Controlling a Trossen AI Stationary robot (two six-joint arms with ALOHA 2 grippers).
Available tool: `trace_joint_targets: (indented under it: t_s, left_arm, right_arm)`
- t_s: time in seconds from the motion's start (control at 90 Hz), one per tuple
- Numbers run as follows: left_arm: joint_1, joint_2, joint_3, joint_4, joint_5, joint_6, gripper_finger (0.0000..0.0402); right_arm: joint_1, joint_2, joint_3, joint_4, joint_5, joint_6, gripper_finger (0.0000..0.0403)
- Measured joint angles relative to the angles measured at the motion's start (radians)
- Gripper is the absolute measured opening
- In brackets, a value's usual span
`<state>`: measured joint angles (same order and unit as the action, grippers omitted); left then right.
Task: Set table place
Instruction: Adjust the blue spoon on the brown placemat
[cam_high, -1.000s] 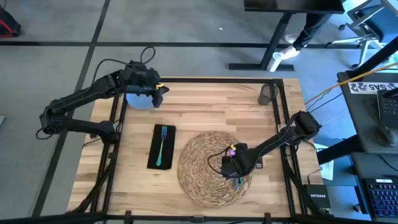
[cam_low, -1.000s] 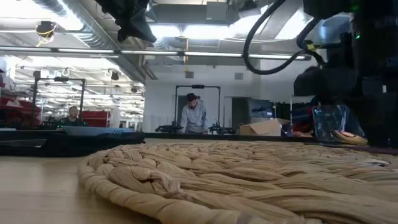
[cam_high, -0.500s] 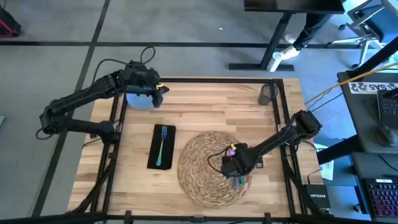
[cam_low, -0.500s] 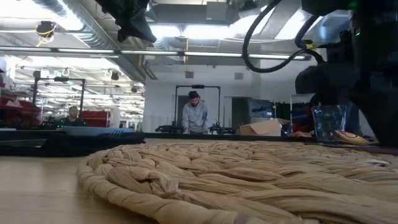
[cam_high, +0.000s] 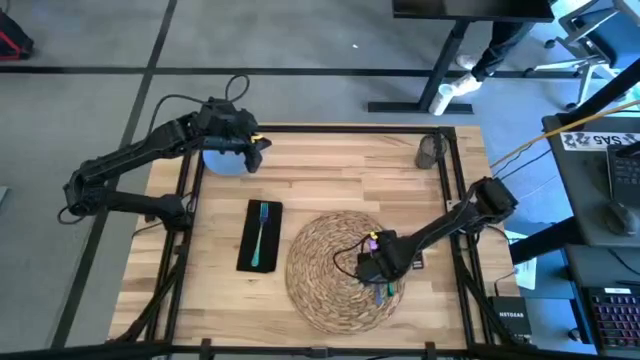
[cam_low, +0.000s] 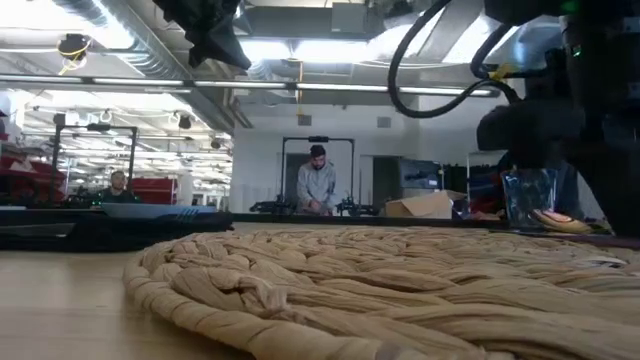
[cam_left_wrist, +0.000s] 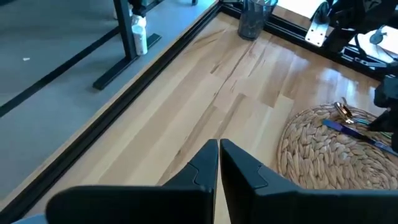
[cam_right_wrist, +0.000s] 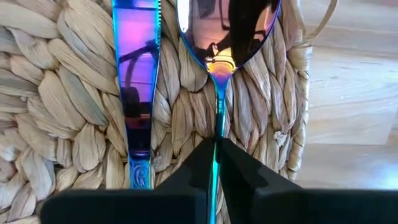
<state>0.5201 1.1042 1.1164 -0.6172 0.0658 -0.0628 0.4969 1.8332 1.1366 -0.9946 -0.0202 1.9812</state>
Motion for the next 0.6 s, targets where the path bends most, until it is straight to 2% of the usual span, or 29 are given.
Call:
trace_joint_targets:
  t_s: [0.6]
  left_arm:
    - [0.0, 0.0, 0.0, 0.001, 0.0, 0.0, 0.0]
  right_arm:
    - [0.0, -0.018, 0.0, -0.002, -0.001, 0.008, 0.001]
